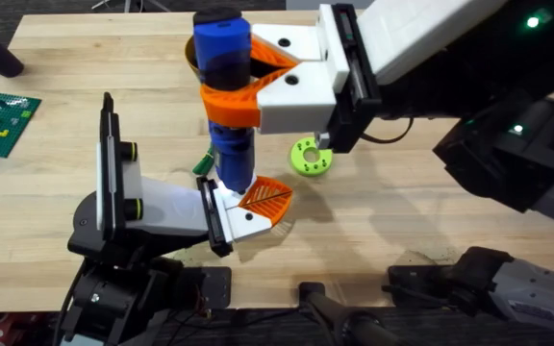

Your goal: Pick up the gripper from the table and insert it into the empty holder that is missing its gripper. Then pick up a screw, insert it into the mounting hole, and use the screwdriver to tighten it. Finally, clean up the table by picking up the vegetable and placing it into the bucket.

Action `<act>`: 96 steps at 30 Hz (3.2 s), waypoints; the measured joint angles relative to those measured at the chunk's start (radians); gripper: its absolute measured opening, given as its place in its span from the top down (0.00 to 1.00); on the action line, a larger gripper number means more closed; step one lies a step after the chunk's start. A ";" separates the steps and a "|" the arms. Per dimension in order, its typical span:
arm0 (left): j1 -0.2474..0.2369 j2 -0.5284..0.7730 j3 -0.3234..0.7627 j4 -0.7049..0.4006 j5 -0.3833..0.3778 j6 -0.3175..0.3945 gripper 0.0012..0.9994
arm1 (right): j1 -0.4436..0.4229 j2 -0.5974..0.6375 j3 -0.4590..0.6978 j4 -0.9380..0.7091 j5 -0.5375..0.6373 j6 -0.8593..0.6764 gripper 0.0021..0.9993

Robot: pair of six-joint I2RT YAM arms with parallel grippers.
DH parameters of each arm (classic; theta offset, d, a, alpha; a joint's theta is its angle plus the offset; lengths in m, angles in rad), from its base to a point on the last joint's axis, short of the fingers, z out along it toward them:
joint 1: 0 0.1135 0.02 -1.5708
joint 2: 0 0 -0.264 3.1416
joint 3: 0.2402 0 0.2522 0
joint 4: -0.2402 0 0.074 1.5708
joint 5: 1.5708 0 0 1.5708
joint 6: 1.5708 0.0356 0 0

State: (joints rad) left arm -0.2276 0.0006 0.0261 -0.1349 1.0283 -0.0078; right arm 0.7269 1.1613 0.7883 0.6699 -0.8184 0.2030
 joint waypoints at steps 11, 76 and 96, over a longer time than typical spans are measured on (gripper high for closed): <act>0.000 0.000 0.000 0.004 0.000 -0.003 0.99 | 0.000 0.006 -0.002 0.033 0.005 0.017 0.96; 0.000 0.000 0.000 0.003 0.000 -0.007 0.99 | -0.052 0.009 -0.001 0.051 -0.162 0.002 0.96; 0.000 0.000 0.000 0.004 0.000 -0.007 0.99 | -0.054 0.009 0.063 0.051 -0.279 0.036 0.96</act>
State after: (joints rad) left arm -0.2276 0.0010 0.0261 -0.1310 1.0283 -0.0147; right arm 0.6727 1.1702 0.8516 0.7208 -1.0973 0.2390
